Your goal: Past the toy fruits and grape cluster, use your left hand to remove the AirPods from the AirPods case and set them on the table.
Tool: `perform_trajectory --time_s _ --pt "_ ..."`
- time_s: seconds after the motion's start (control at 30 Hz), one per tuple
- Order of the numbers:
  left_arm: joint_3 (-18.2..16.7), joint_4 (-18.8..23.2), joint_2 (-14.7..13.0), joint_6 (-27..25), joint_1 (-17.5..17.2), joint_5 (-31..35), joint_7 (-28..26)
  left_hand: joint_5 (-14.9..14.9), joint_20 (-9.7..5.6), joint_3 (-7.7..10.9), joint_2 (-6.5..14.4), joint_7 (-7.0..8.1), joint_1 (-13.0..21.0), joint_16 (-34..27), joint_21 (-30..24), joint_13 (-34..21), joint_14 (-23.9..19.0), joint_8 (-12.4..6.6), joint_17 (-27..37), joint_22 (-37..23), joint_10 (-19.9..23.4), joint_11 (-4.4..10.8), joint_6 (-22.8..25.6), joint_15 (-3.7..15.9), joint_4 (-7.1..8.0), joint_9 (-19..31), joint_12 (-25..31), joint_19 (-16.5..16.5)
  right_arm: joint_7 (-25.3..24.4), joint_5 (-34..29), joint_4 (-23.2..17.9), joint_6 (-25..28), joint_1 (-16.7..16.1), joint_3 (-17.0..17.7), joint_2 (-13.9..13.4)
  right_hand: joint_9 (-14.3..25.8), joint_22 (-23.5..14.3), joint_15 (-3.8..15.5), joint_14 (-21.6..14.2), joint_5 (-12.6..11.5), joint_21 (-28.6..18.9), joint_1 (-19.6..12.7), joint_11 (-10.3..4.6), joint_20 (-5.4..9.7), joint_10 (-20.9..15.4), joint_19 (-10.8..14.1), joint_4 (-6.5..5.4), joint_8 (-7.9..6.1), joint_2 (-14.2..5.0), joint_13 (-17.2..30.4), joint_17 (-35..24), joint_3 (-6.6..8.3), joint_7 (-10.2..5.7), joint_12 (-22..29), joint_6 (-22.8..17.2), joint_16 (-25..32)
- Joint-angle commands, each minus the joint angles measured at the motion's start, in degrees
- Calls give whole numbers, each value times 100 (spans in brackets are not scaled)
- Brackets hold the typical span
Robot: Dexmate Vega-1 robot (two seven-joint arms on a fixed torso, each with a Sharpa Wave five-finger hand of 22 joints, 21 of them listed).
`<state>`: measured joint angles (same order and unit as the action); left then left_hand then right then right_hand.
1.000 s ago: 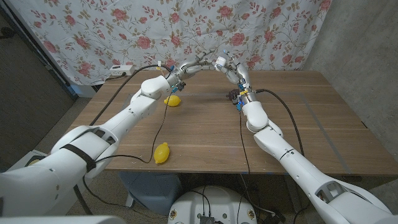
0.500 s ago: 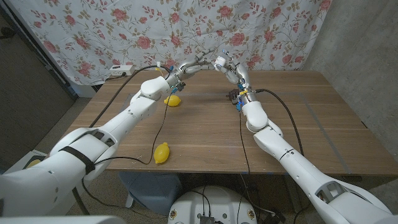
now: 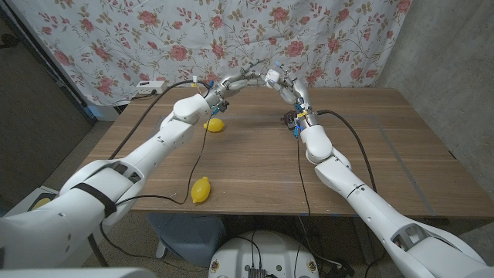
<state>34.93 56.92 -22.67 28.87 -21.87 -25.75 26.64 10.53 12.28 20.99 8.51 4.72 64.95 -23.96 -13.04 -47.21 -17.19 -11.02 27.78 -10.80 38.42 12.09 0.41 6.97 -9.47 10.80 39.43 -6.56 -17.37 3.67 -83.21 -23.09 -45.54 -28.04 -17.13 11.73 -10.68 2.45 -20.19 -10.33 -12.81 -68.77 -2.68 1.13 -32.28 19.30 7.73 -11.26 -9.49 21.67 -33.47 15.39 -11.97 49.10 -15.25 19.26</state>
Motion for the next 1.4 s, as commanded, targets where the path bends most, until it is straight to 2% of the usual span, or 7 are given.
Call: perform_trajectory --time_s 0.03,0.87,1.4 --pt "-38 19 -10 18 15 -44 41 -12 -1 -15 20 14 71 -31 -27 -235 7 14 29 -23 -23 33 39 37 -13 25 34 -29 -1 23 72 2 35 33 14 18 6 1046 -49 -31 -11 12 -987 -4 -986 0 -9 -9 -52 20 -14 -6 -5 23 -45 -8" --pt "-141 221 -108 55 -98 -82 -53 -13 -7 -67 11 4 153 -54 -27 -201 16 24 90 -27 -24 33 38 52 -13 26 97 -42 -130 -30 288 130 89 96 87 18 6 1054 -66 -33 -5 5 -983 -8 -1000 -2 -6 -6 -55 39 -17 -1 -6 -2 -47 -23" --pt "-161 235 -190 -25 -125 -101 -14 -8 -11 -90 8 -3 191 -59 -25 -190 8 24 111 -29 -13 33 46 61 -9 27 143 -43 -479 -92 304 143 55 231 134 18 6 1050 -73 -31 -1 2 -986 -5 -1004 -8 -6 -8 -54 51 -19 -1 -7 -12 -56 -30"
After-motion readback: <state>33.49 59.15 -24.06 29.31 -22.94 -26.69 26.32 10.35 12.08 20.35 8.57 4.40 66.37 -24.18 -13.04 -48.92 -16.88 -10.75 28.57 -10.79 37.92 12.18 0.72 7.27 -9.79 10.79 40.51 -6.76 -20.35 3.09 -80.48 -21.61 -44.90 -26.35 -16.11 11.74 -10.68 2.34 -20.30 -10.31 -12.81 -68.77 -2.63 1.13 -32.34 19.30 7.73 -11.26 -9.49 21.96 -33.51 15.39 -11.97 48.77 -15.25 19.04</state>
